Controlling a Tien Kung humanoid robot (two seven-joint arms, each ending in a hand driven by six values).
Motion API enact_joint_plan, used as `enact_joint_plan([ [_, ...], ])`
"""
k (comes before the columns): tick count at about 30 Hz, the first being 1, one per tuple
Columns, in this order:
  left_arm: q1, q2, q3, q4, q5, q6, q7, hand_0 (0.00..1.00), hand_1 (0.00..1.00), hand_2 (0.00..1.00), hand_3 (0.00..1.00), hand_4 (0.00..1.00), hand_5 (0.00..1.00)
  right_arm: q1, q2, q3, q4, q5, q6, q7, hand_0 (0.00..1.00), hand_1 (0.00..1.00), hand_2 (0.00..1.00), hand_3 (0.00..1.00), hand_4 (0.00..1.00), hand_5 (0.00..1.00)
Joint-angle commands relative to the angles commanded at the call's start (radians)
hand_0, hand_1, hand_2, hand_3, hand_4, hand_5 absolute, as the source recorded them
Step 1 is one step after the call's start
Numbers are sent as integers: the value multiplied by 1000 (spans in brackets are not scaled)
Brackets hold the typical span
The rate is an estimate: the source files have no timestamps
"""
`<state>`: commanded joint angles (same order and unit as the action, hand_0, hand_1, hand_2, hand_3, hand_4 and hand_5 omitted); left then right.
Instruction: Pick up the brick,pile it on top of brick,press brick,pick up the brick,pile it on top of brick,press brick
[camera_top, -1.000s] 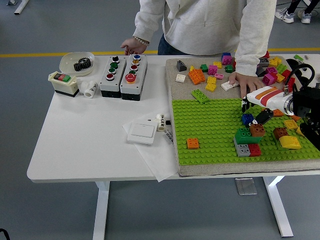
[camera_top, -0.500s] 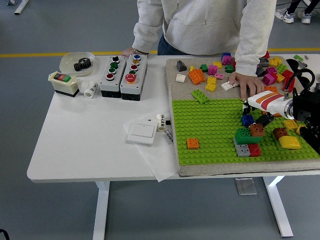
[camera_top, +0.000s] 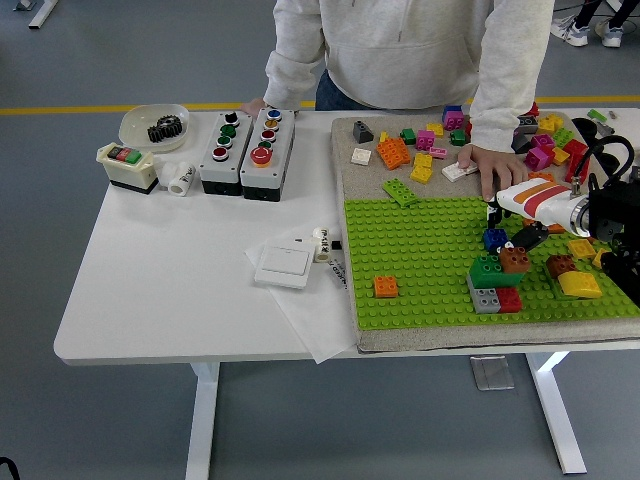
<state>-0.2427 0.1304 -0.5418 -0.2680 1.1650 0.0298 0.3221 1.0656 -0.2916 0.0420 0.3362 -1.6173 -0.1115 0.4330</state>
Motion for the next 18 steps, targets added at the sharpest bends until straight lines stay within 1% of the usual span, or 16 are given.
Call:
enact_joint_plan([
  [1, 0, 0, 0, 0, 0, 0, 0, 764, 738, 748, 594, 661, 582, 0, 0, 0, 0, 0, 0, 0, 611, 597, 595, 531, 834, 444],
  [2, -1, 0, 0, 0, 0, 0, 0, 764, 738, 748, 594, 662, 582, 1, -1, 0, 0, 1, 0, -1, 584, 566, 578, 520, 778, 483],
  [13, -8, -1, 4, -1, -2, 0, -1, 764, 739, 748, 594, 662, 582, -3, -6, -4, -2, 0, 2, -5, 583, 561, 577, 520, 772, 491],
  [14, -8, -1, 4, -1, -1, 0, -1, 765, 739, 748, 594, 661, 582, -4, -6, -4, -3, 0, 3, -5, 584, 565, 580, 519, 797, 481],
  [18, -9, -1, 5, -1, -3, 0, -1, 765, 739, 748, 594, 661, 582, -3, -5, -3, -2, 0, 2, -5, 584, 565, 580, 519, 797, 481],
])
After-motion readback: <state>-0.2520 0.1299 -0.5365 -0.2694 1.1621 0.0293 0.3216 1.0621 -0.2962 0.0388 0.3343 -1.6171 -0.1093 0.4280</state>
